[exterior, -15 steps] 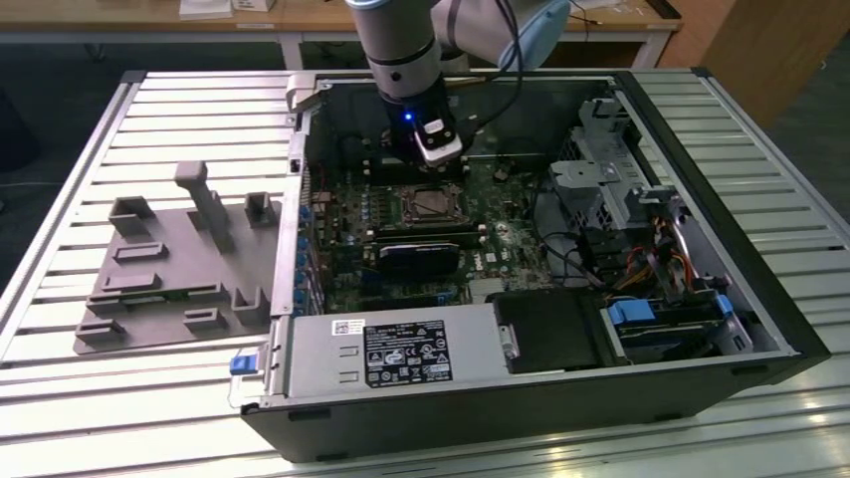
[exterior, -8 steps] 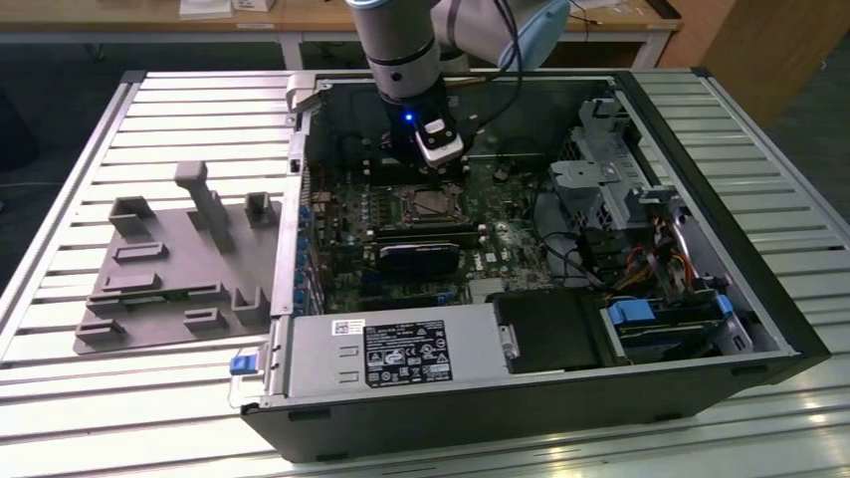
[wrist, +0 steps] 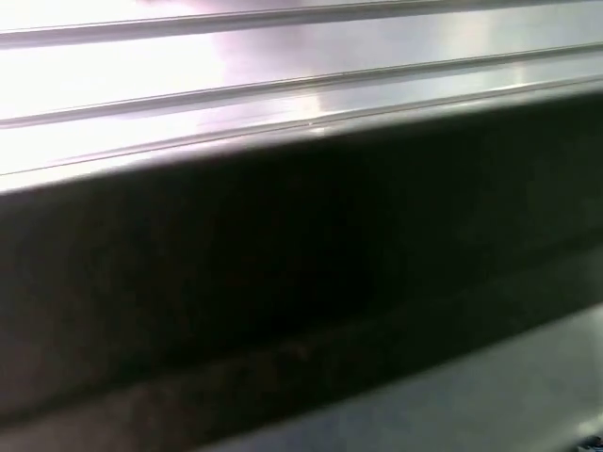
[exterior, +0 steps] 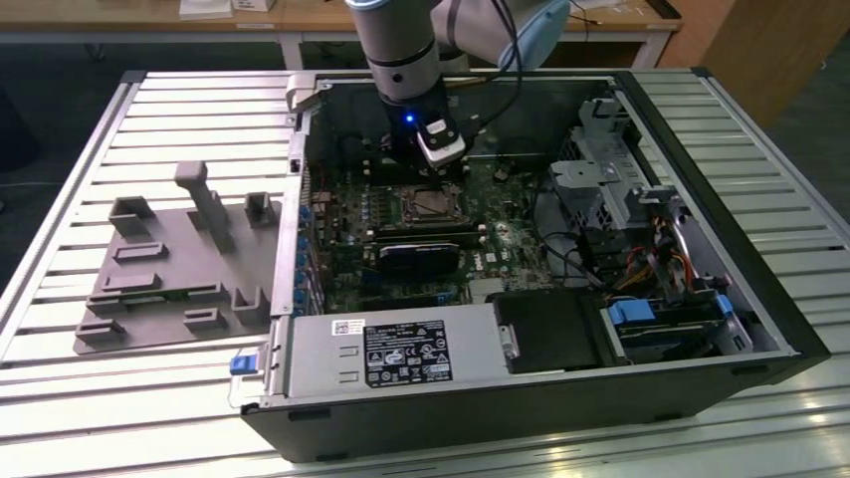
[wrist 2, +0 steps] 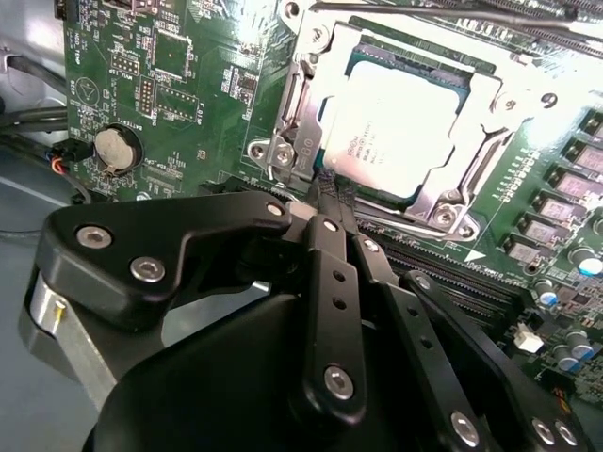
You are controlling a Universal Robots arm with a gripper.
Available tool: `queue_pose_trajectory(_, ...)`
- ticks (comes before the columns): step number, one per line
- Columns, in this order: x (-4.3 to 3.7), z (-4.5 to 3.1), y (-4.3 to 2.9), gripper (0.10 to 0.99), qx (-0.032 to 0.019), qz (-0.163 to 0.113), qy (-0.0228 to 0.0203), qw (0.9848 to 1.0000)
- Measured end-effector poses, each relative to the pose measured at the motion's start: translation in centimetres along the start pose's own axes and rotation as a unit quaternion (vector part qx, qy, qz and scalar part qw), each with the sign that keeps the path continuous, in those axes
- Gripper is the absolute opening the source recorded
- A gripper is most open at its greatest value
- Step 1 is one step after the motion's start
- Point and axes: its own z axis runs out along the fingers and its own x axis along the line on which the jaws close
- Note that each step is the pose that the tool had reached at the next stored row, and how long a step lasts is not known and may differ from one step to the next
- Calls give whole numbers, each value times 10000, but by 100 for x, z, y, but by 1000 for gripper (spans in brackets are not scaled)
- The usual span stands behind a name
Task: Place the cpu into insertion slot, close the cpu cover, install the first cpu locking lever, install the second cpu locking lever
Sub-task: 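Install the first cpu locking lever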
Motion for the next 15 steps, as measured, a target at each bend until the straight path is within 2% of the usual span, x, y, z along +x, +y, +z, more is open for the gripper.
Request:
queue_pose_trajectory(8, -1, 0, -1, 102, 7, -33, 0, 10000)
queue_pose_trajectory(15, -12, -40, 4, 102, 7, -33, -1, 10000)
